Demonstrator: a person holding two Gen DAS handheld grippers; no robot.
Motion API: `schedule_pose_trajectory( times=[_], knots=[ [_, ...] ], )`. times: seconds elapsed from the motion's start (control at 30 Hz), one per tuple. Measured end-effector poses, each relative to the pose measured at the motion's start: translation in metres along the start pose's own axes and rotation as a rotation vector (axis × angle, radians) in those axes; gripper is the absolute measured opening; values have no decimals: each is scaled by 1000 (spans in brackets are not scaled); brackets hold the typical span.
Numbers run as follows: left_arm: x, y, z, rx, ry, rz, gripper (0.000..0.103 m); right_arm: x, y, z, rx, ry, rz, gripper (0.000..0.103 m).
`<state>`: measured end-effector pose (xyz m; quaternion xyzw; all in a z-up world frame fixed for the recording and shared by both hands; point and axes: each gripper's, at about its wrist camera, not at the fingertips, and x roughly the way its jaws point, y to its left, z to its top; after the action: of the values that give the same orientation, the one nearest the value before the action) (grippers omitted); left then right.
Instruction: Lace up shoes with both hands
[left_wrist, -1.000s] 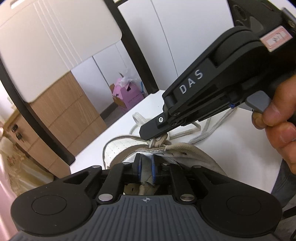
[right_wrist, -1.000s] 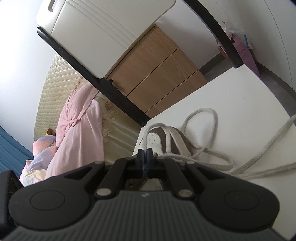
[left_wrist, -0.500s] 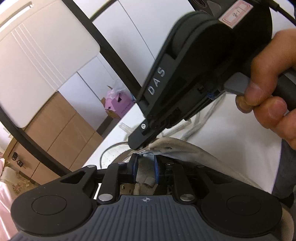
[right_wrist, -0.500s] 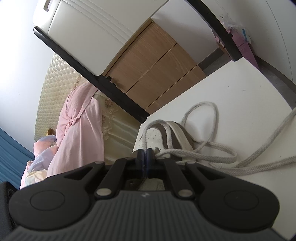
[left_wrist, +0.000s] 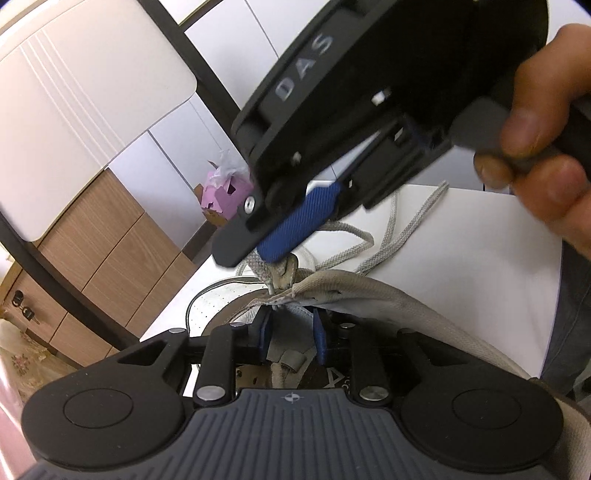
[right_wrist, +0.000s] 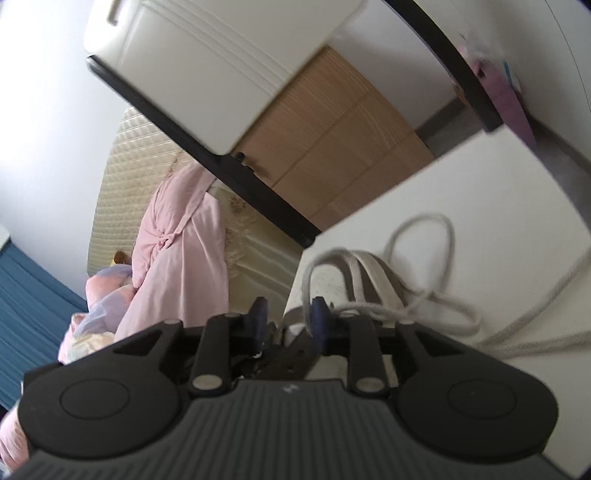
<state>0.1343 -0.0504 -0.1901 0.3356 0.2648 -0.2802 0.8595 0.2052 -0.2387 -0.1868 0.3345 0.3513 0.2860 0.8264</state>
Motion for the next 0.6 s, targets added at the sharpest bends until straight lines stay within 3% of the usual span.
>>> schedule_pose_trajectory(
  times=[0.43, 0.6],
  knots=[
    [9, 0, 2, 12, -3, 1, 29, 12, 24, 2, -320, 32, -192, 30],
    [10, -2, 3, 19, -9, 0, 31, 20, 34, 0, -422, 78, -211, 30]
  ],
)
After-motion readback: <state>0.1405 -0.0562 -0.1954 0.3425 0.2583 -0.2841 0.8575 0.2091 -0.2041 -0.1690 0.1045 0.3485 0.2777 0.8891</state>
